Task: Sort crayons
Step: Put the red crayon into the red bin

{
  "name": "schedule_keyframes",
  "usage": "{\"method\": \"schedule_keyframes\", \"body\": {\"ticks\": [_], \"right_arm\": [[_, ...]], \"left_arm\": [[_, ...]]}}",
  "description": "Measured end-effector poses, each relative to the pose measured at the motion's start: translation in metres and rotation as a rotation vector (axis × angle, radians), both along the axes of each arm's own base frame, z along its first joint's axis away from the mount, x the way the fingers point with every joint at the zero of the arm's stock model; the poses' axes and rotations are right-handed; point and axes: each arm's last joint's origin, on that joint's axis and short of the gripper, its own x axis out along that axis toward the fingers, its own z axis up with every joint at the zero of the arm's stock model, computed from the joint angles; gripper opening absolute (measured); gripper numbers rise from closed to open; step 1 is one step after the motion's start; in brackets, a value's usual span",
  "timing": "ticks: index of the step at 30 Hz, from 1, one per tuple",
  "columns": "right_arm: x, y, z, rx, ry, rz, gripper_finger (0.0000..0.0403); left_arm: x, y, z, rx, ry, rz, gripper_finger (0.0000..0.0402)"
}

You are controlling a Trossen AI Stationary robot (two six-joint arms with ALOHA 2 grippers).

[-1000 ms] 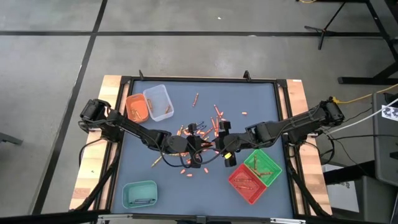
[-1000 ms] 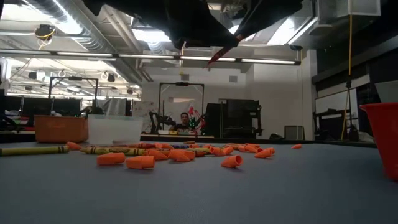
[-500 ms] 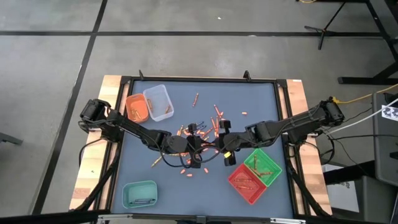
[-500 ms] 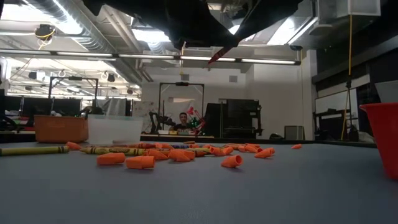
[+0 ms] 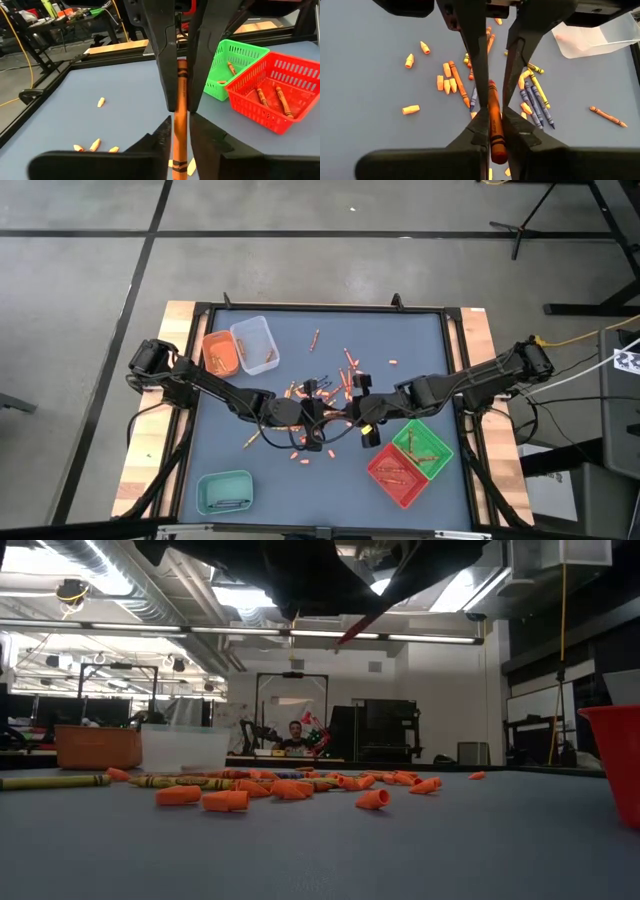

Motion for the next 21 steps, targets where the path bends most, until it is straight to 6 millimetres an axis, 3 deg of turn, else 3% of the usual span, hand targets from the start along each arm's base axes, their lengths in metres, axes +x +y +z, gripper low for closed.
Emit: {"method": "schedule_keyframes", "body": {"ticks": [9, 21], "right_arm": [[-0.009, 0.000, -0.007, 0.071, 0.129, -0.007, 0.0031], [-0.025, 0.002, -0.016, 0.331, 0.383, -0.057, 0.0031]], "left_arm": [[-0.001, 0.000, -0.003, 0.002, 0.036, 0.002, 0.0114], [-0.005, 0.001, -0.011, 0.007, 0.124, 0.008, 0.0124]]}}
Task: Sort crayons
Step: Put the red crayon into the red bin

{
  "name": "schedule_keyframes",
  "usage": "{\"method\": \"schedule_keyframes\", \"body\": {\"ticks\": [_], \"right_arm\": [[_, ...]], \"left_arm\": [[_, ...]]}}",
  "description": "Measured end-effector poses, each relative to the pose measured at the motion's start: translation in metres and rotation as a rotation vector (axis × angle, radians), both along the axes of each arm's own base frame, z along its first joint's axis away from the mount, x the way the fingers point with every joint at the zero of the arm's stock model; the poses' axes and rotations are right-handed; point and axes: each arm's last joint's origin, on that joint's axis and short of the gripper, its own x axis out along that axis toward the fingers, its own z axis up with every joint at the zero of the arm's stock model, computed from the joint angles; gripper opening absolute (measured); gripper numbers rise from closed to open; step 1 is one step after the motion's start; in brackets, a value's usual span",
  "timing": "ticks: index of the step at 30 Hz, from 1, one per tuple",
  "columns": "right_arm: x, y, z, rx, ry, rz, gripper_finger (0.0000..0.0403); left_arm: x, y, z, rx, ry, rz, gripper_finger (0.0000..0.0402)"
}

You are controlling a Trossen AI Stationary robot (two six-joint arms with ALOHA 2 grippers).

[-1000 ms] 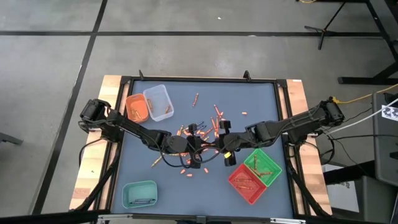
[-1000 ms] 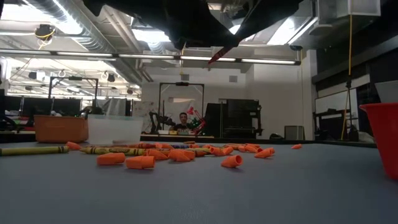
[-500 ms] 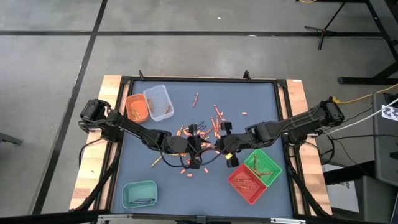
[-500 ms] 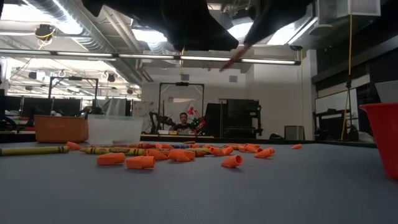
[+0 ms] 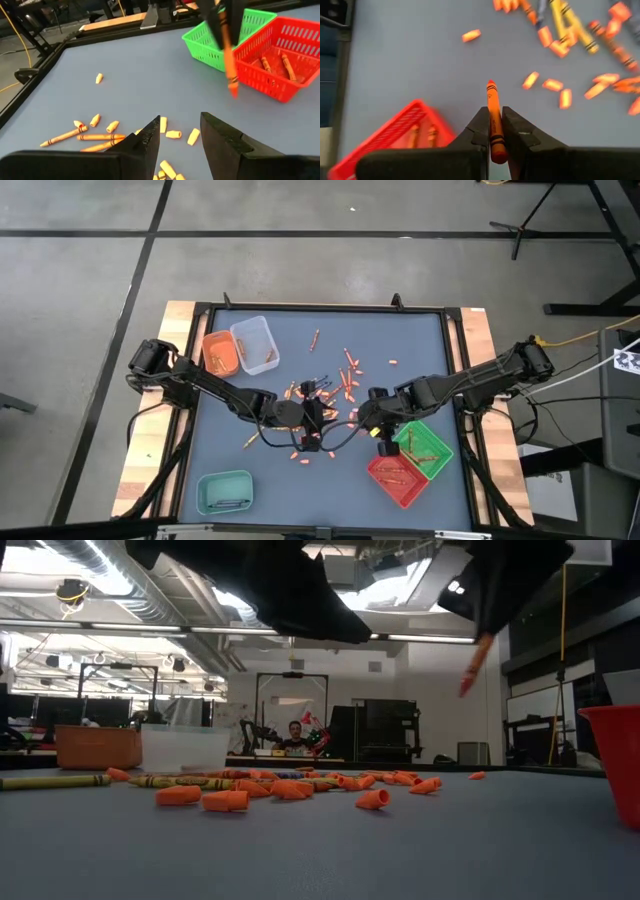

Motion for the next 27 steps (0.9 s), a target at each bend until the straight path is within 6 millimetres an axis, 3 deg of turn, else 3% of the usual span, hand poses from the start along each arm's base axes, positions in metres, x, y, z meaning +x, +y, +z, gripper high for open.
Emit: {"method": "schedule_keyframes", "body": {"ticks": [6, 16, 27], "right_arm": [[-0.008, 0.012, -0.001, 0.117, 0.094, 0.004, 0.0031], [-0.033, 0.056, -0.002, 0.183, 0.207, -0.002, 0.0031], [-0.052, 0.084, -0.003, 0.088, 0.160, 0.024, 0.0031]], "left_arm": [[0.000, 0.000, 0.000, 0.001, 0.002, 0.000, 0.0125], [0.000, 0.000, 0.000, 0.001, 0.004, 0.000, 0.0125], [0.000, 0.000, -0.001, 0.003, 0.007, 0.000, 0.0125]]}}
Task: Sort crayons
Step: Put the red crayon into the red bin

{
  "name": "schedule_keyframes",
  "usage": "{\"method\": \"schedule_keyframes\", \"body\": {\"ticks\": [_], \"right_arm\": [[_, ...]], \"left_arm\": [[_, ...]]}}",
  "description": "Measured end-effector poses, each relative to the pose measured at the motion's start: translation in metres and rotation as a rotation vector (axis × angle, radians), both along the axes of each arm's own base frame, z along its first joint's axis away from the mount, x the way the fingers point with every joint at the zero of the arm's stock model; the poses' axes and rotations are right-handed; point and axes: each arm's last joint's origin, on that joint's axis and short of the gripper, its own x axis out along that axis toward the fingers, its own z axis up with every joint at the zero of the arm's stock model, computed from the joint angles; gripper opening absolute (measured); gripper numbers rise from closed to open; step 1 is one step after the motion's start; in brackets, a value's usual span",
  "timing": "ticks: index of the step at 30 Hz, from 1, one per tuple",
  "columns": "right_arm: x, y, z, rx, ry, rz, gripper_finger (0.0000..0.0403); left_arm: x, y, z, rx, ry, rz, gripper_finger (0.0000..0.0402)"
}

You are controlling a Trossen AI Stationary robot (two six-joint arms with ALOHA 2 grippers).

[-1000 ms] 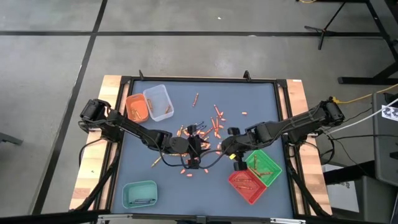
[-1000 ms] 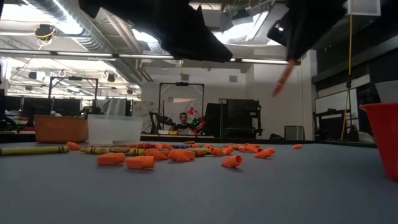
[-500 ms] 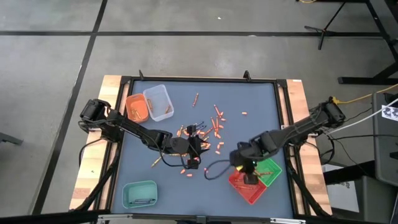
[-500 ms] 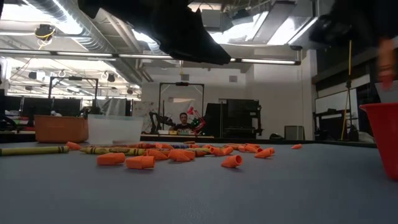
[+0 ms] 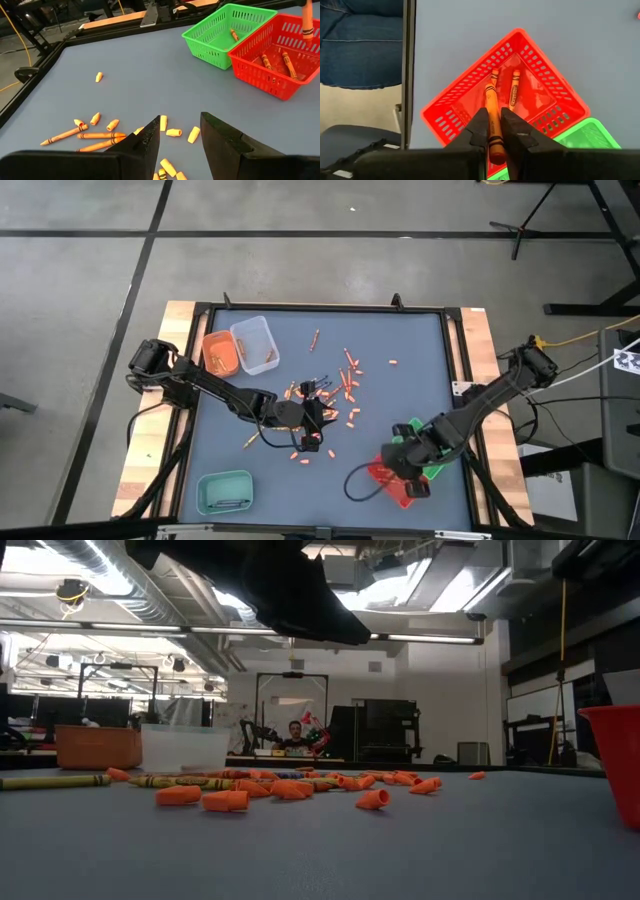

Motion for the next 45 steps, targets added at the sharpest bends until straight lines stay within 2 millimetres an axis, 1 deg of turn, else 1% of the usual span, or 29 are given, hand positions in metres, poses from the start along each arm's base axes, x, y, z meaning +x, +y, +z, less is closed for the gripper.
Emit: {"method": "schedule_keyframes", "body": {"ticks": [5, 7, 14, 18, 21, 27, 32, 37, 41, 45], "right_arm": [[-0.002, 0.002, 0.000, -0.009, -0.006, 0.000, 0.0031], [-0.001, 0.001, 0.000, -0.007, -0.003, -0.015, 0.0038], [-0.002, 0.000, -0.001, -0.017, 0.012, -0.023, 0.0104], [-0.002, 0.000, -0.001, -0.025, 0.007, -0.027, 0.0129], [-0.002, 0.000, -0.001, -0.031, 0.003, -0.029, 0.0135], [-0.002, 0.000, -0.001, -0.032, 0.002, -0.029, 0.0134], [-0.002, 0.000, -0.001, -0.032, 0.002, -0.029, 0.0133], [-0.002, 0.000, -0.001, -0.036, -0.002, -0.031, 0.0133], [-0.001, -0.001, -0.001, -0.070, -0.028, -0.046, 0.0133], [0.000, -0.002, -0.001, -0.095, -0.047, -0.057, 0.0133]], "left_arm": [[0.000, 0.000, 0.000, 0.000, 0.000, 0.000, 0.0125], [0.000, 0.000, 0.000, 0.000, 0.000, 0.000, 0.0125], [0.000, 0.000, 0.000, -0.037, -0.008, 0.018, 0.0125], [0.000, 0.000, 0.000, -0.040, -0.009, 0.019, 0.0125], [0.000, 0.000, 0.000, -0.040, -0.009, 0.019, 0.0125], [-0.001, 0.000, -0.001, -0.036, 0.005, 0.020, 0.0125], [-0.005, 0.008, -0.011, -0.033, 0.116, 0.055, 0.0125], [-0.014, 0.017, -0.025, -0.116, 0.292, 0.068, 0.0125], [-0.023, 0.021, -0.033, -0.164, 0.419, 0.086, 0.0125], [-0.031, 0.022, -0.039, -0.162, 0.521, 0.111, 0.0125]]}}
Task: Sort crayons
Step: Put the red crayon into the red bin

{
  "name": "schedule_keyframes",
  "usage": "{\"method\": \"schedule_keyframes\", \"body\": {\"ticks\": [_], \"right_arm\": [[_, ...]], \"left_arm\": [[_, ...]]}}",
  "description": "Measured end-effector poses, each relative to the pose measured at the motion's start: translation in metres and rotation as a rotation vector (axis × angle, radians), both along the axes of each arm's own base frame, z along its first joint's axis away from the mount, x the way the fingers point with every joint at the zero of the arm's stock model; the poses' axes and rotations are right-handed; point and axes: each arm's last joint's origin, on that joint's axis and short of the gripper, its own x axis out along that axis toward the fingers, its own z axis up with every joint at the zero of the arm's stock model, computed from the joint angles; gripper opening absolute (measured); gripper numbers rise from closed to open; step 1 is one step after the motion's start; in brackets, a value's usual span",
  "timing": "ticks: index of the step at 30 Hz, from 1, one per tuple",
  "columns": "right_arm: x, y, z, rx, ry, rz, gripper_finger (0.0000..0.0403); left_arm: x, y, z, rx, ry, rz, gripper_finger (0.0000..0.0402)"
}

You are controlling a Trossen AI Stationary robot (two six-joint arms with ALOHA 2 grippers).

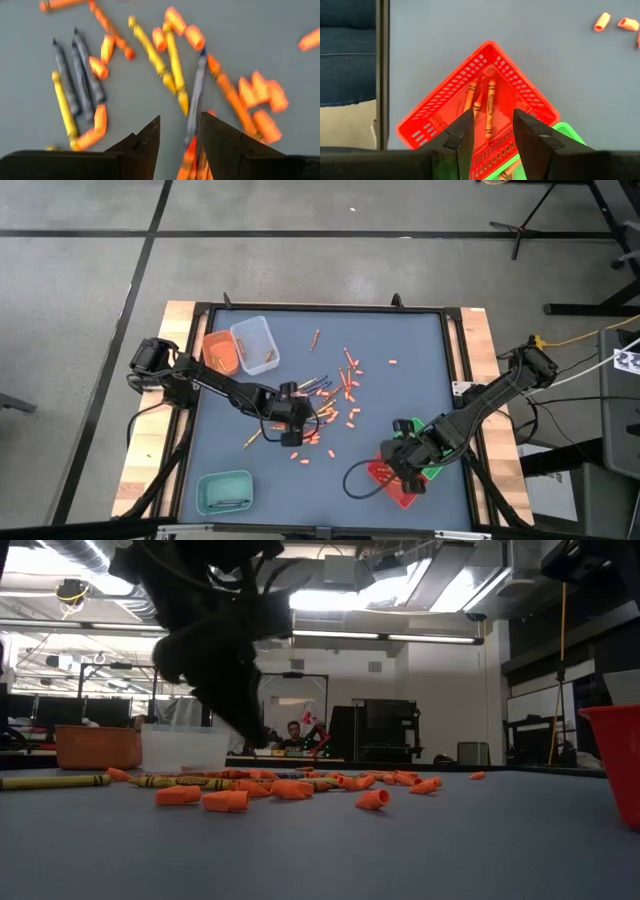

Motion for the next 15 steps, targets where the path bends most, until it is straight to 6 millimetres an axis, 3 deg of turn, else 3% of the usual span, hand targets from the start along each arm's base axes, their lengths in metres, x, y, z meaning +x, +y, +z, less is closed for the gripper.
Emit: {"method": "schedule_keyframes", "body": {"ticks": [15], "right_arm": [[0.0003, -0.0004, 0.0000, -0.014, -0.010, -0.004, 0.0133]], "left_arm": [[-0.0046, -0.0003, -0.0062, -0.026, 0.077, -0.022, 0.0125]]}}
